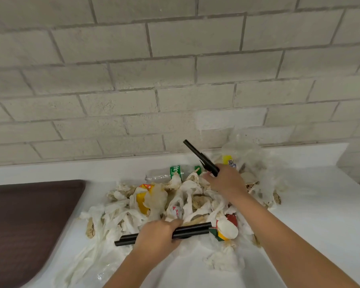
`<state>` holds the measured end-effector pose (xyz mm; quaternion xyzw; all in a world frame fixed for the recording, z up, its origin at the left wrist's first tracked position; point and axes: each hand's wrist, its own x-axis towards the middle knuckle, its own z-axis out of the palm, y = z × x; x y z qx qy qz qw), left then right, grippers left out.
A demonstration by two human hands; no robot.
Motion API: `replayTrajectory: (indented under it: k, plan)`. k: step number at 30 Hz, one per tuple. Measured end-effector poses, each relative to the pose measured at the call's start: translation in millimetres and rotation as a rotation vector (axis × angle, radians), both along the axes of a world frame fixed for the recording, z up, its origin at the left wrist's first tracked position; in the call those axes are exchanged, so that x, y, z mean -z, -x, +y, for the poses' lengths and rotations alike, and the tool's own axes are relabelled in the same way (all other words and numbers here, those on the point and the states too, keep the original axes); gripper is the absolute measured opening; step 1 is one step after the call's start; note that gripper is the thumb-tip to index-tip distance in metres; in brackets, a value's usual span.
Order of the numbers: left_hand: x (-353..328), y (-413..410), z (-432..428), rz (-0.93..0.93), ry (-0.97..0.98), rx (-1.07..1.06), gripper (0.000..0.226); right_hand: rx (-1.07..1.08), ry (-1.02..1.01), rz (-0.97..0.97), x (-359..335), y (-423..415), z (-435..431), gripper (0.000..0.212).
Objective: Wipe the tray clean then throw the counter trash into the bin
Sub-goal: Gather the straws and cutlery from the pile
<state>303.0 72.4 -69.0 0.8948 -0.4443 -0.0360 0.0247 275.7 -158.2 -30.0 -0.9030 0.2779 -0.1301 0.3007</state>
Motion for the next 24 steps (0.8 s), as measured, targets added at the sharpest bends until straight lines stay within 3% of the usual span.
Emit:
replayTrajectory:
  k: [4,8,11,15,17,18,20,24]
  plan:
    - [2.7,2.3,10.4,0.050,-0.082,0.052,0.047,-0.248,0.327,0.048,-12.1,-29.0,21.6,0.025]
    - [-8.6,0.2,21.7,0.308,-0.020,-0.009,0.066,-0.380,0.524,0.269,-3.1,-56.1,27.6,0.029]
    - [-18.5,-6.4,37.2,0.465,0.230,-0.090,0.070,-0.354,0.523,0.397,9.4,-63.4,22.9,0.038]
    - [-34.1,-20.3,43.7,0.428,0.880,-0.383,0.010,-0.339,0.450,0.403,24.9,-57.6,18.0,0.040]
    - [-39.7,-36.6,35.9,0.376,1.033,-0.520,0.021,-0.345,0.401,0.360,27.5,-52.5,17.0,0.036]
    - [-41.1,-45.8,29.0,0.378,1.001,-0.538,0.020,-0.342,0.386,0.332,26.6,-49.6,16.7,0.033]
    - [-40.8,-59.6,11.7,0.397,0.756,-0.510,0.017,-0.308,0.344,0.289,23.5,-42.4,14.7,0.028]
    - [-18.1,-77.6,-13.7,0.478,0.357,-0.413,0.069,-0.168,0.157,0.264,21.8,-15.7,4.4,0.026]
